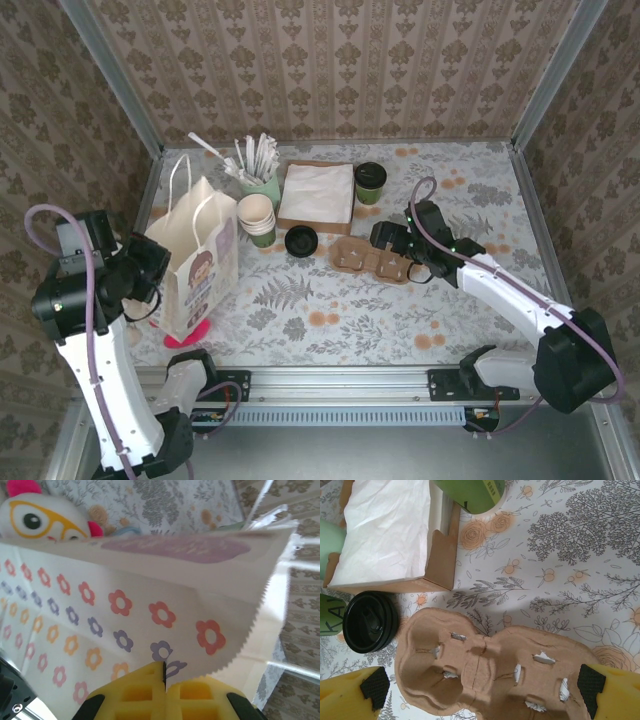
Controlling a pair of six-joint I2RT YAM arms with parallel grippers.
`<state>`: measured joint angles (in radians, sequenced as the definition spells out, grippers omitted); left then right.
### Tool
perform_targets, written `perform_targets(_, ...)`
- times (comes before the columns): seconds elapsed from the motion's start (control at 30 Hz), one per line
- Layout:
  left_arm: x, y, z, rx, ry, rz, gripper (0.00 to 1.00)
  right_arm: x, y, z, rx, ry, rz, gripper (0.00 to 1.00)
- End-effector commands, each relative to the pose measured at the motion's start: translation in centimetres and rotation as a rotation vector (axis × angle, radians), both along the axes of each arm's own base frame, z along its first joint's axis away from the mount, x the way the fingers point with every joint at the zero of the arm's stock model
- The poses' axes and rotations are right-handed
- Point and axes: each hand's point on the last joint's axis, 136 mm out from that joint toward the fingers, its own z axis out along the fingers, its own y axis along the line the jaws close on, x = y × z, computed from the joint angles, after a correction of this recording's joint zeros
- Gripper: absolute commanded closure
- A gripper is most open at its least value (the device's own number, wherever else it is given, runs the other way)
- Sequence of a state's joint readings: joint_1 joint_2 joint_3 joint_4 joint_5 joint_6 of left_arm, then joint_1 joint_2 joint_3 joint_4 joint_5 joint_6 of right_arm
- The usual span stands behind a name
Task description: Pack the takeout coffee
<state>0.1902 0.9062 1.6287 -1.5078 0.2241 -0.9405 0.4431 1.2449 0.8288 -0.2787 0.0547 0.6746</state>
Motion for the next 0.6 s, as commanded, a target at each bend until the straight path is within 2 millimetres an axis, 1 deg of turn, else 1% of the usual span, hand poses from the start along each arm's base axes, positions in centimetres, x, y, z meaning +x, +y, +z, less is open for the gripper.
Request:
perform_targets(0.0,-0.8,-1.4,0.8,-0.023,0.006,-0.088,1.0,0.5,0.6,0.9,0.029,0.004,0.001,0.0)
perform_targets(0.17,-1.9,-1.8,1.8,0.004,0.004,-0.135,1.0,0.8,0.6,0.6,0.028,0.005,-0.002,0.0)
perform_targets(0.23,-1.8,-2.5,1.9,-0.026,-0.007,-0.17,1.0,1.0,0.8,0.5,0.029,0.008,0.001,0.0)
perform_targets(0.3,-1.2,-3.3,1.7,-0.068,-0.025,-0.202,1.0,1.1,1.1,0.4,0.034,0.016,0.008,0.0)
perform_targets(0.4,0.1,-4.4,0.8,-0.128,-0.049,-0.232,1.0,1.2,1.4,0.4,0.042,0.027,0.019,0.0)
perform_targets(0.57,1.8,-6.2,-1.7,-0.162,-0.028,-0.288,1.0,0.7,1.6,0.0,0.037,0.051,0.027,0.0)
